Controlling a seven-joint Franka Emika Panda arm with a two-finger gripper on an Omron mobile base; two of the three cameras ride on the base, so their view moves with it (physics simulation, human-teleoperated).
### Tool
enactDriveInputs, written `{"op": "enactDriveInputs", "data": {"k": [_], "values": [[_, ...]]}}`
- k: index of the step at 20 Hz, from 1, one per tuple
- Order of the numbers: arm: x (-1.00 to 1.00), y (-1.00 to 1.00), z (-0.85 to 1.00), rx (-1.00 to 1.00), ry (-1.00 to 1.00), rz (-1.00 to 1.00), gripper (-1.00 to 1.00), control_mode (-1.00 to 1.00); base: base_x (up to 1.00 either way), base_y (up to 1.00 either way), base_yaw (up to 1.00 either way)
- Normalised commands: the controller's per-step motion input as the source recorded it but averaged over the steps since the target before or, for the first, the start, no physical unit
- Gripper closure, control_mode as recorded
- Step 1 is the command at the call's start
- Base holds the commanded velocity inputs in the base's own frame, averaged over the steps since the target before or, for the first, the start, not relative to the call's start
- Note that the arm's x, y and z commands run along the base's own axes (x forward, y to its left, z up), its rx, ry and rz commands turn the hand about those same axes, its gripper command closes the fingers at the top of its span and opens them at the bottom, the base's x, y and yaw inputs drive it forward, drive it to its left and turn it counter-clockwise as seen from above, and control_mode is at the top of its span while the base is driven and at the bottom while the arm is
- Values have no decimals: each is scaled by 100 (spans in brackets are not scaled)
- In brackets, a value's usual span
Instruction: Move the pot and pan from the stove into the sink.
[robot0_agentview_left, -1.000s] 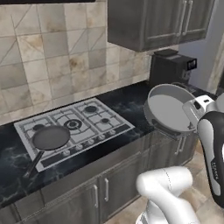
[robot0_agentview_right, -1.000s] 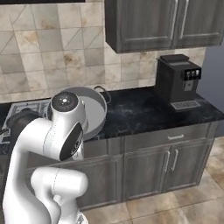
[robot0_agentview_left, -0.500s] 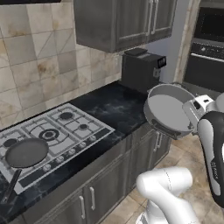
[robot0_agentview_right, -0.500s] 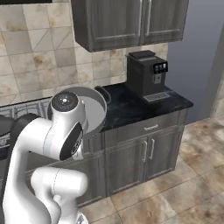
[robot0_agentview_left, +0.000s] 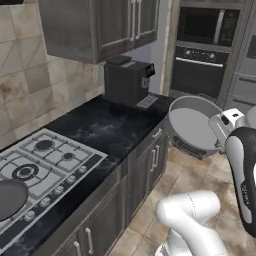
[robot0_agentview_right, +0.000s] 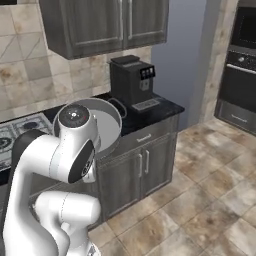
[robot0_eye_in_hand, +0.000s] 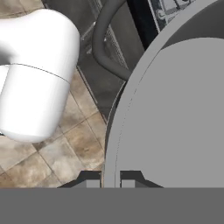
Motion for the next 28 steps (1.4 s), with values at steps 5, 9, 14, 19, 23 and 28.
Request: {"op": "enactDriveInputs", "data": {"k": [5,9,14,19,23,28], "values": [[0,0,0,0,0,0,100,100,0,-16,-40],[0,0,0,0,0,0,100,100,0,-16,-41],[0,0,0,0,0,0,100,100,0,-17,-40],[0,0,0,0,0,0,100,100,1,-12,-42],[0,0,0,0,0,0,100,100,5,-11,-43],[0,0,0,0,0,0,100,100,6,-11,-44]]}}
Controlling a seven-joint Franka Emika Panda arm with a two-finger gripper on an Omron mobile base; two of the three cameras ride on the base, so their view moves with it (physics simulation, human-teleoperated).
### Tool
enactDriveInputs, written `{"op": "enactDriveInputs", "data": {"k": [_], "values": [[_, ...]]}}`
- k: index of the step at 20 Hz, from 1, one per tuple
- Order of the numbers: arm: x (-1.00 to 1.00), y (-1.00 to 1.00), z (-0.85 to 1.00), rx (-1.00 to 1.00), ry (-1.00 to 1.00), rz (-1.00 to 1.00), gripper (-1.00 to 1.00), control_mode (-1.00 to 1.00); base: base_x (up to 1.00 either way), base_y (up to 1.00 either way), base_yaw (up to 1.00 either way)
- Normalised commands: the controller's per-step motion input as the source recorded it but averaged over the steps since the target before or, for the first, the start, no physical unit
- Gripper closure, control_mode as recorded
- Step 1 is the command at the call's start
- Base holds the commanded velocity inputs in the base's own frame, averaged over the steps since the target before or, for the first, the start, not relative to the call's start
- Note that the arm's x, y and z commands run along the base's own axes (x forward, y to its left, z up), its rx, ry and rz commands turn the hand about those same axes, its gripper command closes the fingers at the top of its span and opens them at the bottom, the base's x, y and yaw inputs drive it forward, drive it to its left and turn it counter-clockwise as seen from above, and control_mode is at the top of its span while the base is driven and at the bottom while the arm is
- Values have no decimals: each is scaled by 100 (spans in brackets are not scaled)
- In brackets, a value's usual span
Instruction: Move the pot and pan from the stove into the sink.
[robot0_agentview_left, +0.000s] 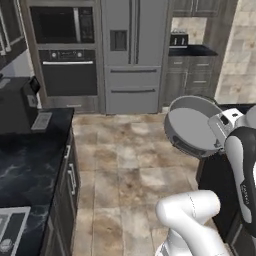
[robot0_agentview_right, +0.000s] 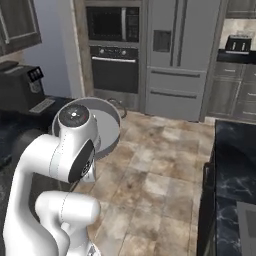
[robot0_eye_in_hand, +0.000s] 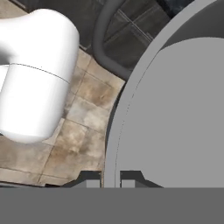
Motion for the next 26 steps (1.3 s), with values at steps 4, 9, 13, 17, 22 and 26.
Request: {"op": "enactDriveInputs", "data": {"k": [4,9,13,17,22,26], "values": [[0,0,0,0,0,0,100,100,6,-11,-43],[0,0,0,0,0,0,100,100,8,-11,-44],[0,0,0,0,0,0,100,100,9,-11,-44],[0,0,0,0,0,0,100,100,8,-10,-44],[0,0,0,0,0,0,100,100,9,-11,-44],[0,0,0,0,0,0,100,100,8,-12,-44]]}}
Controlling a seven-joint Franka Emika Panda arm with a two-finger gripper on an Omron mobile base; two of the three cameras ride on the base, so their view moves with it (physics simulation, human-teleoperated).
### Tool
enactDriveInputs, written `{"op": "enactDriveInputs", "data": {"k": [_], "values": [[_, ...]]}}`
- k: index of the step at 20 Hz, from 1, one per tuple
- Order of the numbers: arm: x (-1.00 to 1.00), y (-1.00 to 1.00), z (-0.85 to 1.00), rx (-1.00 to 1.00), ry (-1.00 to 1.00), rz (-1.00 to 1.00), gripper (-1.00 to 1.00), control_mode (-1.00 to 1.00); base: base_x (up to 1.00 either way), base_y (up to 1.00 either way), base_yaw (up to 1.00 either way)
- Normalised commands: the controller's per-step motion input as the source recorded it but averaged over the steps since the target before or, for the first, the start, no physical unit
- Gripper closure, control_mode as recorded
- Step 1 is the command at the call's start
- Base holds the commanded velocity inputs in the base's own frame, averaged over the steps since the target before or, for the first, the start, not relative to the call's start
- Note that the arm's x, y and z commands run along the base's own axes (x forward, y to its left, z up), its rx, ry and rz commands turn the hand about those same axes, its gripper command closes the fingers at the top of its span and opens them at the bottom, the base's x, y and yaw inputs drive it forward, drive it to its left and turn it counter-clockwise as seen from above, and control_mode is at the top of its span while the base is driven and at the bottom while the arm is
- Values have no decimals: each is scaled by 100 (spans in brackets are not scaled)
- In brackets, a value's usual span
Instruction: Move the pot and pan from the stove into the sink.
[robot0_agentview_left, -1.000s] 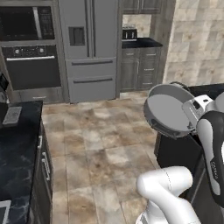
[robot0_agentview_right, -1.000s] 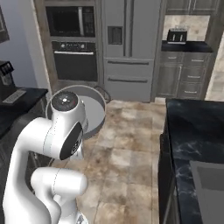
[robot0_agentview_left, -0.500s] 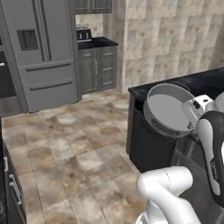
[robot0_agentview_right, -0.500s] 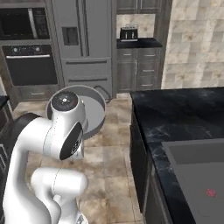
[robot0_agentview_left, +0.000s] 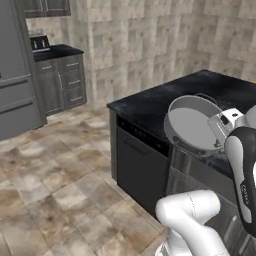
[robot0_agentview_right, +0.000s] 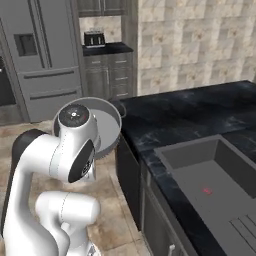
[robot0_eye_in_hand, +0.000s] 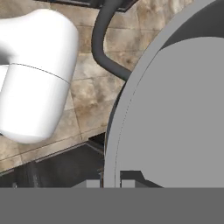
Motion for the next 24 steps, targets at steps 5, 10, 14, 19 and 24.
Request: {"op": "enactDriveInputs", "data": {"k": [5,10,14,19,24], "values": [[0,0,0,0,0,0,100,100,8,-13,-44],[0,0,0,0,0,0,100,100,6,-15,-44],[0,0,0,0,0,0,100,100,4,-18,-43],[0,0,0,0,0,0,100,100,2,-18,-43],[0,0,0,0,0,0,100,100,3,-17,-43]]}}
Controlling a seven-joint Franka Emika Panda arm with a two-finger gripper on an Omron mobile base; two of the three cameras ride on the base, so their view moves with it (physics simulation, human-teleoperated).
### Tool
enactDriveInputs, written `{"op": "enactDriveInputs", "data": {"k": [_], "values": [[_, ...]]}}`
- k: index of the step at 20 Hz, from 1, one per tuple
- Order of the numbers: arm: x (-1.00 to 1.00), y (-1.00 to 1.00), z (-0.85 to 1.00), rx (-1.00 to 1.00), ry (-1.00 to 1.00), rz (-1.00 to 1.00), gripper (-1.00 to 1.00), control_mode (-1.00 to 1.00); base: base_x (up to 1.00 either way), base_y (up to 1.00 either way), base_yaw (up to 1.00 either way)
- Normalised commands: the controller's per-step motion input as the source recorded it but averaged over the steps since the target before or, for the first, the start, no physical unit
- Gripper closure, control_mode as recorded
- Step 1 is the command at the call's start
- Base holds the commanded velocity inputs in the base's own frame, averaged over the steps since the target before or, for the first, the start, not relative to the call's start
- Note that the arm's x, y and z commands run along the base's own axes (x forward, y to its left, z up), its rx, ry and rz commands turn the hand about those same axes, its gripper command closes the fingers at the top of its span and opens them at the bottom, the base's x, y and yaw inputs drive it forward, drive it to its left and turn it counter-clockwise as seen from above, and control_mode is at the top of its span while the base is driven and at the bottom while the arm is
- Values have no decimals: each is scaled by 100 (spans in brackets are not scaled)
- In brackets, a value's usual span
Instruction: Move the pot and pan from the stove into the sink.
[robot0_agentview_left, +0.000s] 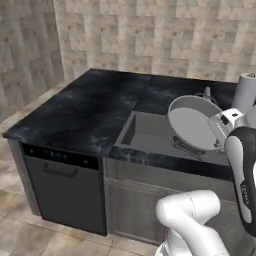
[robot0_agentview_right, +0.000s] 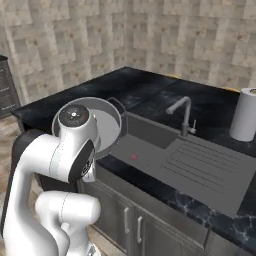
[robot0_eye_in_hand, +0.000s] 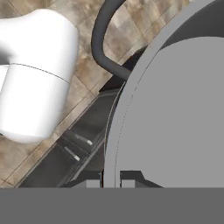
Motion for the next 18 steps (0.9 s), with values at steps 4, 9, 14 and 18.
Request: {"op": "enactDriveInputs", "data": {"k": [4,9,14,18], "values": [[0,0,0,0,0,0,100,100,3,-17,-43],[0,0,0,0,0,0,100,100,3,-18,-44],[0,0,0,0,0,0,100,100,2,-19,-43],[0,0,0,0,0,0,100,100,1,-23,-40]]}}
